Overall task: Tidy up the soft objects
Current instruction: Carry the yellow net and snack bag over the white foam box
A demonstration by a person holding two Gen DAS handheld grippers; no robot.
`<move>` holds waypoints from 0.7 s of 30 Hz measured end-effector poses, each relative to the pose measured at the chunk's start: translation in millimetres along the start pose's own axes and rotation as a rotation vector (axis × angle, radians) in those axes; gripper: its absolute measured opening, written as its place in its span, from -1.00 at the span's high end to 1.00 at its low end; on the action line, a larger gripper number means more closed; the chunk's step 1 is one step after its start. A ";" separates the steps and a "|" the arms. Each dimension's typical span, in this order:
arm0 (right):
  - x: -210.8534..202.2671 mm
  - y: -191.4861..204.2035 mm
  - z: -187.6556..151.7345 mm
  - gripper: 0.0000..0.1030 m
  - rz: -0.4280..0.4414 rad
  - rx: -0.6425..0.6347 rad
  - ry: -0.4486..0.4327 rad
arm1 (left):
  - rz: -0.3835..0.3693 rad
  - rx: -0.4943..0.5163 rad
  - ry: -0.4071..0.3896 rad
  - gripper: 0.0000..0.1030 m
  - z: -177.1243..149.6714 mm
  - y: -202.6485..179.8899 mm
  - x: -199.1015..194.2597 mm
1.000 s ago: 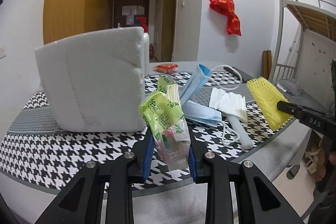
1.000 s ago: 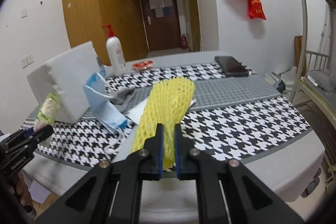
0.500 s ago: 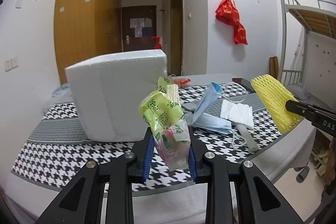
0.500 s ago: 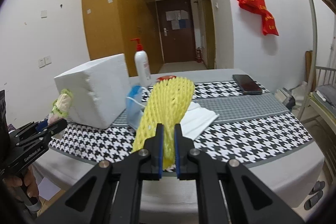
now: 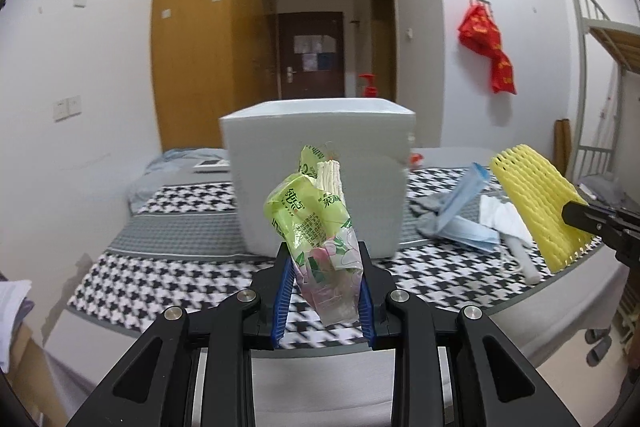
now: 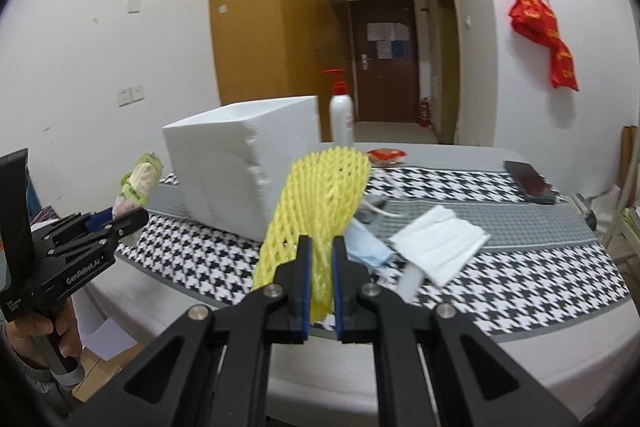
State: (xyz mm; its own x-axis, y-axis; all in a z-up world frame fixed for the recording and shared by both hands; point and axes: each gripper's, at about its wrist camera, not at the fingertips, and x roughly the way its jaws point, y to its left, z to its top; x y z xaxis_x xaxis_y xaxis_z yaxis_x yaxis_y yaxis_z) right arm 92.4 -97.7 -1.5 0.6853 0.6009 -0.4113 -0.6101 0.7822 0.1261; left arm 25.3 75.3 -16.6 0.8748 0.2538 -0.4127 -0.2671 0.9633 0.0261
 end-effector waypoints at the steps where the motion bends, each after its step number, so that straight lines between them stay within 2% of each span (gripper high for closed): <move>1: 2.1 3.8 0.7 0.77 0.011 -0.005 0.002 | 0.008 -0.004 -0.001 0.42 -0.4 3.5 -1.4; 10: 15.4 33.1 9.0 0.77 0.087 -0.048 0.012 | 0.063 -0.036 -0.014 0.42 -2.2 31.4 -11.4; 21: 23.1 41.4 23.3 0.77 0.103 -0.068 0.000 | 0.075 -0.040 -0.045 0.42 10.8 43.5 -17.0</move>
State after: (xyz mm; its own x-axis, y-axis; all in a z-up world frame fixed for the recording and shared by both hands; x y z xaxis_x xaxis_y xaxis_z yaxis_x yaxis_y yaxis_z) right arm 92.2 -47.6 15.3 0.6174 0.6776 -0.3996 -0.7029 0.7033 0.1067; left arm 3.1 113.8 1.3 0.8687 0.3295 -0.3699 -0.3477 0.9374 0.0183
